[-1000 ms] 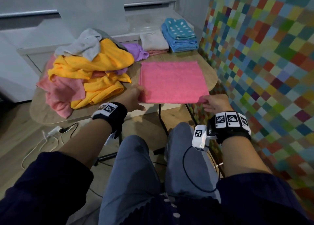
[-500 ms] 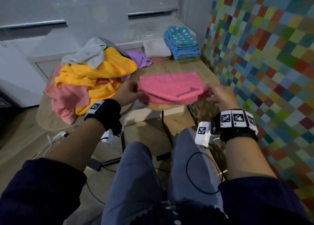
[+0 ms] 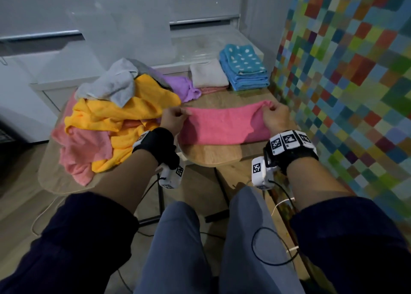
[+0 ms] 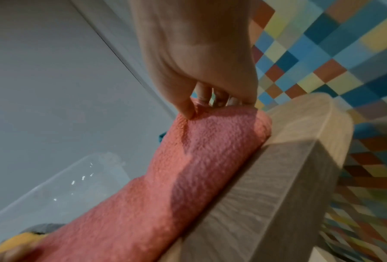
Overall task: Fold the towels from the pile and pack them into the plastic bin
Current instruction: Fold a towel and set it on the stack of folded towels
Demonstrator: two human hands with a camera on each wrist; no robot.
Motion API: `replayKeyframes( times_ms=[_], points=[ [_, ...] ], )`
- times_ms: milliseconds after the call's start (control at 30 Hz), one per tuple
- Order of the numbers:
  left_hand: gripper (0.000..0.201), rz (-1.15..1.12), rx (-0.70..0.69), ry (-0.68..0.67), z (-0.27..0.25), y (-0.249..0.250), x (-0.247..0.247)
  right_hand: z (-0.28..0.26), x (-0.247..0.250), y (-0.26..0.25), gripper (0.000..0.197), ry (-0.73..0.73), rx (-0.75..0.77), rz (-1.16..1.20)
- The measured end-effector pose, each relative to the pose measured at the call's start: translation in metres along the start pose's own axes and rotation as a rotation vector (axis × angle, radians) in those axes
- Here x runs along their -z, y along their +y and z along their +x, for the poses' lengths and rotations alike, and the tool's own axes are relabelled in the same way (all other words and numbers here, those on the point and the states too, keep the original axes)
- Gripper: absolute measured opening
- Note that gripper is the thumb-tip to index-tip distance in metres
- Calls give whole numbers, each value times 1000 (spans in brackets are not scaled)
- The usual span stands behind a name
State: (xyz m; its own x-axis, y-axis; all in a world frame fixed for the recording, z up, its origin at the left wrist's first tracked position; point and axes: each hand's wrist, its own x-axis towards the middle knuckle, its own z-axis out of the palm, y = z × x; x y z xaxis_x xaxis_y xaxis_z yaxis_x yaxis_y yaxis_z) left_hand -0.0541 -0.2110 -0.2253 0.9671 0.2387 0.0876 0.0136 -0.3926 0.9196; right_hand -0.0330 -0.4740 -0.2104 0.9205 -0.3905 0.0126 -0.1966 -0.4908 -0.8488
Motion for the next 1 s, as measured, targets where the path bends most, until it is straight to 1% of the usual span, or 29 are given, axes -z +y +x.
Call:
replayKeyframes(
  times_ms=[33,67,200,267,367,467,600,667,733,800,833,867,900,933,967,1000],
  points=[
    [18,7,6,1,1,2,-1,4,-4,0,33,-6,9,31],
    [23,22,5,2,3,2,-3,7,-8,0,32,-13,26,35],
    [36,48,35,-61,4,-3,-10,18,-13,11,30,-86,76,-46],
    [40,72,61,-108,2,-6,-13,22,-11,15,30,-131,97,-149],
    [44,110,51,-114,2,-7,-14,23,-9,14,29,-163,130,-307],
    [48,207,20,-107,3,-4,-13,24,-14,14,27,-127,198,-383],
    [53,390,-28,-117,2,-2,-12,21,-16,11,30,-100,199,-482],
    [56,497,-76,-113,0,-3,-14,16,-11,7,31,-82,213,-539],
    [54,598,-88,-44,-5,-1,-17,6,-4,1,34,-64,227,-568],
    [45,756,-102,34,-14,5,-22,-11,-3,-11,35,-3,307,-647],
    [43,824,-127,19,-16,7,-26,-20,-9,-16,33,18,385,-685],
    [42,885,-156,-51,-18,10,-31,-28,-18,-20,32,1,482,-704],
    [43,945,-177,-158,-20,12,-36,-36,-30,-22,32,-57,580,-701],
    [45,997,-187,-282,-21,13,-40,-43,-43,-20,35,-151,659,-684],
    [47,1024,-184,-395,-23,14,-44,-50,-55,-16,40,-267,695,-664],
    [48,1023,-170,-480,-25,13,-47,-54,-64,-12,45,-374,686,-660]
  ],
)
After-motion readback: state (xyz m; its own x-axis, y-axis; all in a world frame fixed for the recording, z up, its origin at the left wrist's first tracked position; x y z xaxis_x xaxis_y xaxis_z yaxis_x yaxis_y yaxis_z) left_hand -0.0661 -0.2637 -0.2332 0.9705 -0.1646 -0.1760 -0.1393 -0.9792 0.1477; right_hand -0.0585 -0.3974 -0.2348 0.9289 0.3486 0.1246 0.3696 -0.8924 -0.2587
